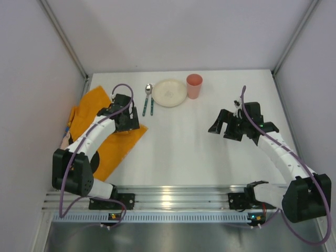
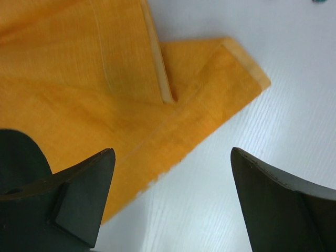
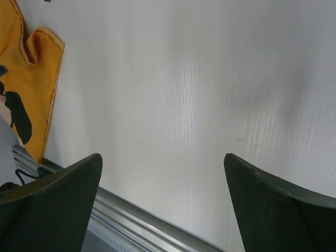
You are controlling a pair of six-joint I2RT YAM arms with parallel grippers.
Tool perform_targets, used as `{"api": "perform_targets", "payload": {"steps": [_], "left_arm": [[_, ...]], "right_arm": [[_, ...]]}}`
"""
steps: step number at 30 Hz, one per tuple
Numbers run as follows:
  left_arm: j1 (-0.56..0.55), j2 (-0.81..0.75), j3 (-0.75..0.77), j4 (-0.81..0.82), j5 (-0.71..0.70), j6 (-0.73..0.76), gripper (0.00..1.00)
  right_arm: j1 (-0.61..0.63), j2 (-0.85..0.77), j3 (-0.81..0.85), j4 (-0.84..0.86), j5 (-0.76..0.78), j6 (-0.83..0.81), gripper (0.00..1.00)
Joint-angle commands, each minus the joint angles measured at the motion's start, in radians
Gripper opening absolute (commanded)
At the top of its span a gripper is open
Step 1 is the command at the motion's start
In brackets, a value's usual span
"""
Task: Set the dinner table for one person
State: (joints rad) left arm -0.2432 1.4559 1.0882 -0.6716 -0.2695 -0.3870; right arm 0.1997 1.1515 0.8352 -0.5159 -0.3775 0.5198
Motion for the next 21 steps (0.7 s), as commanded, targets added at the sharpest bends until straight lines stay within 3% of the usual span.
{"api": "perform_targets", "payload": {"steps": [1, 9, 16, 19, 21], "left_arm": [[-0.021, -0.077, -0.048, -0.108, 0.029, -0.067, 0.97], [-0.022, 0.058, -0.143, -0.004, 0.125, -0.035, 0.96], [-0.001, 0.199, -0.126, 0.055, 0.118, 0.003, 0.94], [0.034, 0.233, -0.134, 0.078, 0.127, 0.020, 0.88], [0.062, 0.244, -0.142, 0.084, 0.133, 0.031, 0.68]], "right_arm": [[-0.005, -0.030, -0.022, -0.001, -0.014, -0.001, 1.00], [-0.005, -0.012, -0.028, -0.006, -0.005, -0.024, 1.00], [-0.006, -0.033, -0.041, -0.024, 0.008, -0.038, 1.00], [-0.014, -0.044, -0.039, -0.044, 0.020, -0.050, 1.00], [-0.019, -0.050, -0.041, -0.053, 0.029, -0.056, 1.00]]}}
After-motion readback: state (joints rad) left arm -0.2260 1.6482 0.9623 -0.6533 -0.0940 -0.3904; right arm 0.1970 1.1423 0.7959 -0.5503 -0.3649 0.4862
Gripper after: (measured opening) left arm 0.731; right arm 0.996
